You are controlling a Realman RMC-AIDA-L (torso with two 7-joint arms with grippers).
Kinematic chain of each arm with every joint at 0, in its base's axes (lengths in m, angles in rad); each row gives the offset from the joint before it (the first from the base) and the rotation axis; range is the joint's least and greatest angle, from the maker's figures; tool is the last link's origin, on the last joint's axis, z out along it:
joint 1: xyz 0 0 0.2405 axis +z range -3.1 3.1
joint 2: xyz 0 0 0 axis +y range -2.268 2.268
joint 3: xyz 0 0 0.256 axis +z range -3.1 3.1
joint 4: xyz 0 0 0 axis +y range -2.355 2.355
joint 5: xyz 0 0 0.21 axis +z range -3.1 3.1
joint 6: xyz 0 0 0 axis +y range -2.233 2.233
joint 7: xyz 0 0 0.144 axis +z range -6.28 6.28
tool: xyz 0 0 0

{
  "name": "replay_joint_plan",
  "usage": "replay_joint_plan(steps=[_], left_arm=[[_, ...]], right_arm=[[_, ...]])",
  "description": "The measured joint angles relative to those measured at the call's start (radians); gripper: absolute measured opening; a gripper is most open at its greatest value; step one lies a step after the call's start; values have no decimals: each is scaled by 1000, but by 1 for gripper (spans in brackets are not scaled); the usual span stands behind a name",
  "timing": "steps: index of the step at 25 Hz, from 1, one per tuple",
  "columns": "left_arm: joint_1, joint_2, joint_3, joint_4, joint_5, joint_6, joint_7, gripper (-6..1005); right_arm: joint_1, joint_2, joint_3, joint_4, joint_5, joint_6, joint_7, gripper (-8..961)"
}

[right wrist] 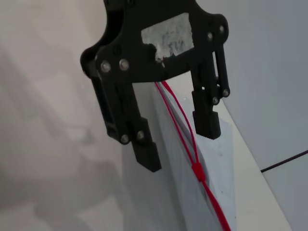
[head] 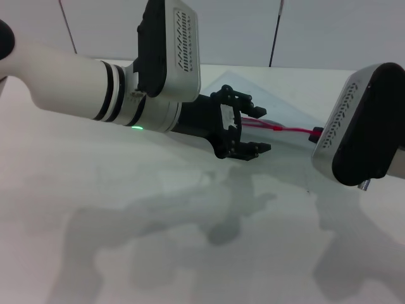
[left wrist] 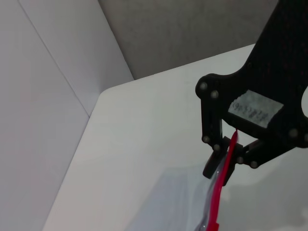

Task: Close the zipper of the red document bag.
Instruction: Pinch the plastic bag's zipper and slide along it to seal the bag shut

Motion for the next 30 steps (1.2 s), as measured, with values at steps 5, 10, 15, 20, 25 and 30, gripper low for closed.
replay_joint_plan(steps=[5,10,15,20,25,30], left_arm=[[0,-2,1,0,-8,0,34,620],[0,-4,1,-7,-27,7,72,615],[0,-6,1,-10,-29,10,105,581],[0,-7,1,-22,-41,11,141,540],[0,-8,18,-30,-67,12,177,499],[0,-8,25,-38,-83,20,192,398]], right_arm=[[0,1,-5,-6,0,-1,0,45],[0,2,-20,-25,0,-1,5,45],[0,2,-22,-29,0,-2,6,44],[0,2,-22,-36,0,-4,6,44],[3,1,-21,-39,0,-14,6,44],[7,0,-21,-38,0,-15,6,43]])
